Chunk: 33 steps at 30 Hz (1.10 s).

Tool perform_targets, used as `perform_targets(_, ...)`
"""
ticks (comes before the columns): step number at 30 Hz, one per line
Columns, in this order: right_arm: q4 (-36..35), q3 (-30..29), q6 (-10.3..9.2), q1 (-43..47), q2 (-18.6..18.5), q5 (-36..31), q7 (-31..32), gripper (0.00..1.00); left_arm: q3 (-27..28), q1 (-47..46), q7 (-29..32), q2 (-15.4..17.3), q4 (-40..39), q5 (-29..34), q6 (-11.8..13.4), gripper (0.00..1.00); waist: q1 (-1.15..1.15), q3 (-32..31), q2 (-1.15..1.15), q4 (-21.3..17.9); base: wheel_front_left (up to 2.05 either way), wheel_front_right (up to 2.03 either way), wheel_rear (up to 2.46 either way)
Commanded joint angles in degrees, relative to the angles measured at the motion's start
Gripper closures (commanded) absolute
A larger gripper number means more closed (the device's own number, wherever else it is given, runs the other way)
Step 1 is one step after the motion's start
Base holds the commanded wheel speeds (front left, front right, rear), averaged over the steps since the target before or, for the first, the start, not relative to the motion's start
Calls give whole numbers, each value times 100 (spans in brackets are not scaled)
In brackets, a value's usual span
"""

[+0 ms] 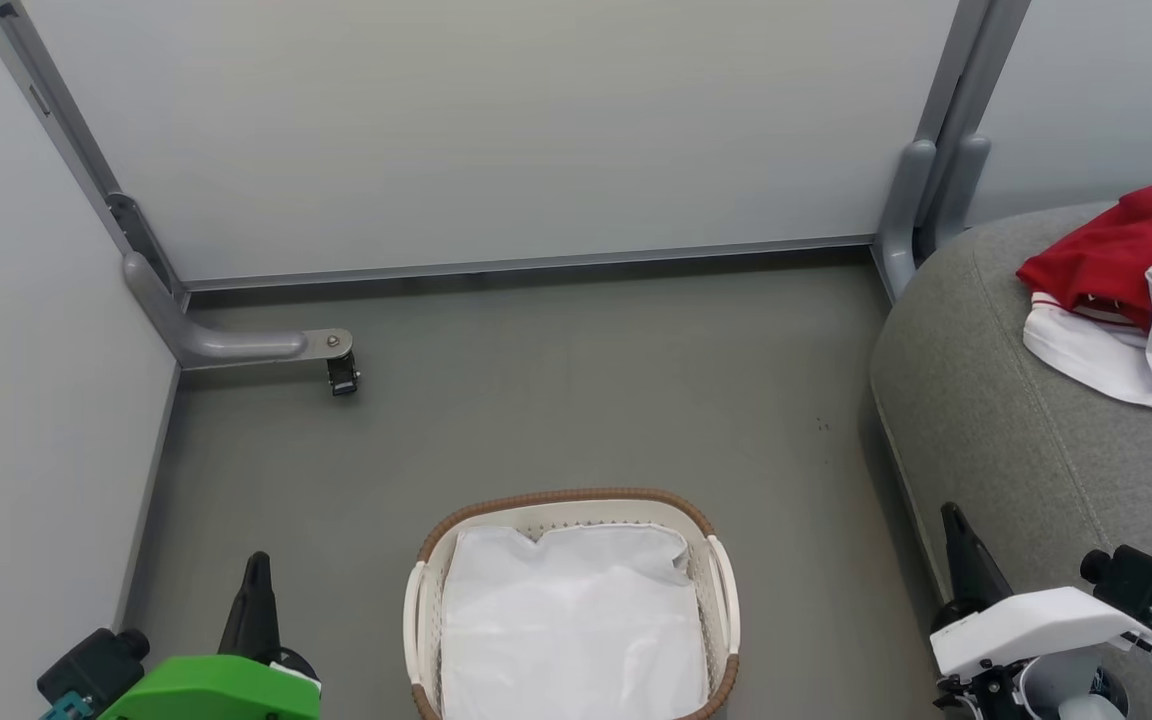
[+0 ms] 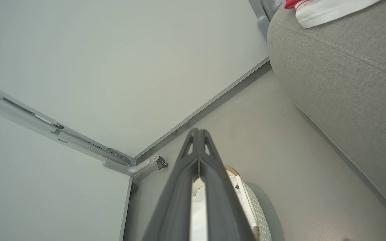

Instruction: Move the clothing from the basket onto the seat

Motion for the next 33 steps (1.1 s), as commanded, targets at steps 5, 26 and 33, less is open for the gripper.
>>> perform_targets(5, -115, -86, -1, -149, -32, 486, 124, 100, 125, -215, 117, -22, -110, -443, -54, 100, 0, 5, 0, -8, 0, 0, 0)
perform_targets(26, -199, -270, -2, -214, -42, 1841, 496, 100, 406, -379, 494, -55, -154, -1637, -138, 100, 0, 24, 0, -41, 0, 0, 0)
perform_targets(33, -222, -324, -3, -240, -45, 2241, 608, 100, 483, -438, 605, -64, -168, -1991, -171, 100, 0, 31, 0, -52, 0, 0, 0)
